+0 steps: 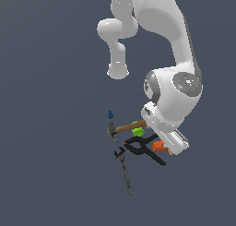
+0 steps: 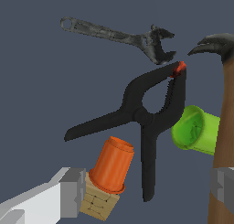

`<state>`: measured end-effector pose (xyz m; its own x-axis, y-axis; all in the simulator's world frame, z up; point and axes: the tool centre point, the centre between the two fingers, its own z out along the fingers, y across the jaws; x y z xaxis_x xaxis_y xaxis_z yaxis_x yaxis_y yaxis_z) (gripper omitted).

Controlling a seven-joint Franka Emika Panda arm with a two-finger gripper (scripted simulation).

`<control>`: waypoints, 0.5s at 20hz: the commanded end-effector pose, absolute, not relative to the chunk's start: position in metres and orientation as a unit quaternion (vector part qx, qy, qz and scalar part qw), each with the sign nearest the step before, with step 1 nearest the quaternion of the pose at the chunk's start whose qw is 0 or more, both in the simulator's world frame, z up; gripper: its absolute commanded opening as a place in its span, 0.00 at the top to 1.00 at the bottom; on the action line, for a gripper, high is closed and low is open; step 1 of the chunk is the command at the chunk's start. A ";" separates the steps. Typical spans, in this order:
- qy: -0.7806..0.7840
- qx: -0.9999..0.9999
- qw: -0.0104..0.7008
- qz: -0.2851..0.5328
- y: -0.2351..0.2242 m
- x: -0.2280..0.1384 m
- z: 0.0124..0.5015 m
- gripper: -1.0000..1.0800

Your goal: Pick up a designated object from a clutter of objects.

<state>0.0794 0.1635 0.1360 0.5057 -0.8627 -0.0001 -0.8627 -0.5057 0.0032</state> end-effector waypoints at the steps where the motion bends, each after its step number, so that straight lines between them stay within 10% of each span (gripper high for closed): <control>1: -0.520 0.854 0.001 -0.001 0.171 0.081 0.126 0.04; 10: -0.586 0.810 0.000 0.000 0.194 0.083 0.096 0.04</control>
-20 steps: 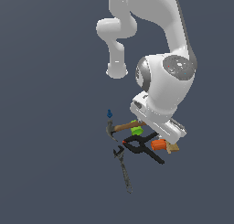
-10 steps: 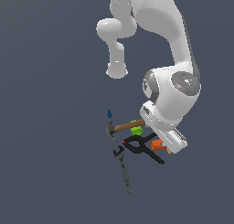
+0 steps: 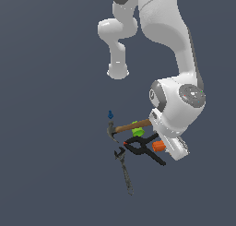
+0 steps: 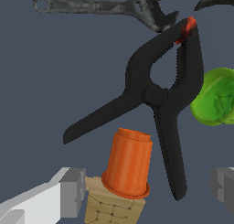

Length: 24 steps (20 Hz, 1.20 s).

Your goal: Pick up a designated object from a clutter of objects.

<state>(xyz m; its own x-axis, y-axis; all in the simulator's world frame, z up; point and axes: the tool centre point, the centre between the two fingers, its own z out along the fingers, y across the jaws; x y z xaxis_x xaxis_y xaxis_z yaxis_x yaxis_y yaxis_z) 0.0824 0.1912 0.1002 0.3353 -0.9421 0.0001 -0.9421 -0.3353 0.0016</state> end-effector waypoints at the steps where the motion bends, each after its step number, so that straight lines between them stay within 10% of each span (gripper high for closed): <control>1: -0.591 0.806 0.000 0.000 0.196 0.083 0.094 0.04; 24: -0.617 0.787 0.000 0.000 0.205 0.082 0.042 0.04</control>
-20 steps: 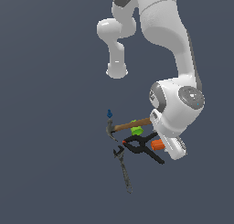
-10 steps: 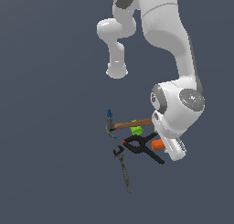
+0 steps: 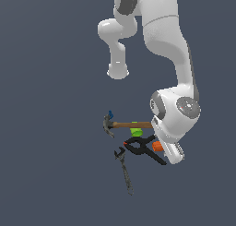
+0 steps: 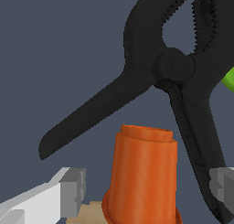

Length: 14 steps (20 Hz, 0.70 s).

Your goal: Pick up a designated object from a clutter of objects.

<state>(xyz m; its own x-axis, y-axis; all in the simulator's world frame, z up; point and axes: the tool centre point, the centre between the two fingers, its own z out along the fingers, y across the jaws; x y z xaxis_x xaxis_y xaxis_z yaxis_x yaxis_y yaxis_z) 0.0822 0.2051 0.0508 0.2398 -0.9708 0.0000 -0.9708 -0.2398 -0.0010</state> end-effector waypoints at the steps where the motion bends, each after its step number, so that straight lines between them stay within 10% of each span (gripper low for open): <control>1: 0.617 -0.787 0.000 0.000 0.205 0.081 0.038 0.04; 7: 0.617 -0.787 0.000 0.000 0.205 0.083 0.031 0.04; 8: 0.617 -0.787 0.000 0.000 0.205 0.083 0.031 1.00; 14: 0.617 -0.787 0.000 0.000 0.205 0.083 0.031 1.00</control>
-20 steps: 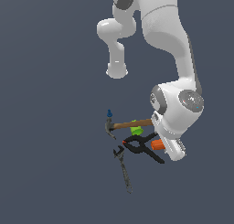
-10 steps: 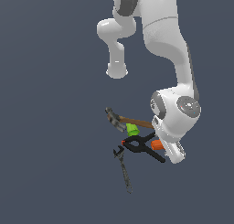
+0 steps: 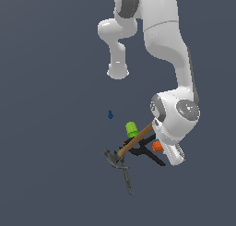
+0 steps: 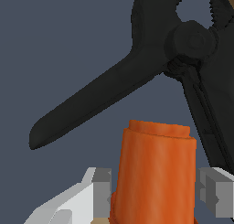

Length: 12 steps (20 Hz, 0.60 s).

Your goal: Pick up a designated object from a clutter of objects.

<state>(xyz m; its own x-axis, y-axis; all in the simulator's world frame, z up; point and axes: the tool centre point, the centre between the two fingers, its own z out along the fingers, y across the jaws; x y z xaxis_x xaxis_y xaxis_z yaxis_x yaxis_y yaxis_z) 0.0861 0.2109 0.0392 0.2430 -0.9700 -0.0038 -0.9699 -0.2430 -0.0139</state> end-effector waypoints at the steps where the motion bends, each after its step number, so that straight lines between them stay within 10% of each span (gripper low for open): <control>1: 0.617 -0.787 0.000 0.000 0.205 0.083 0.031 1.00; 12: 0.614 -0.789 0.010 -0.004 0.202 0.086 0.059 1.00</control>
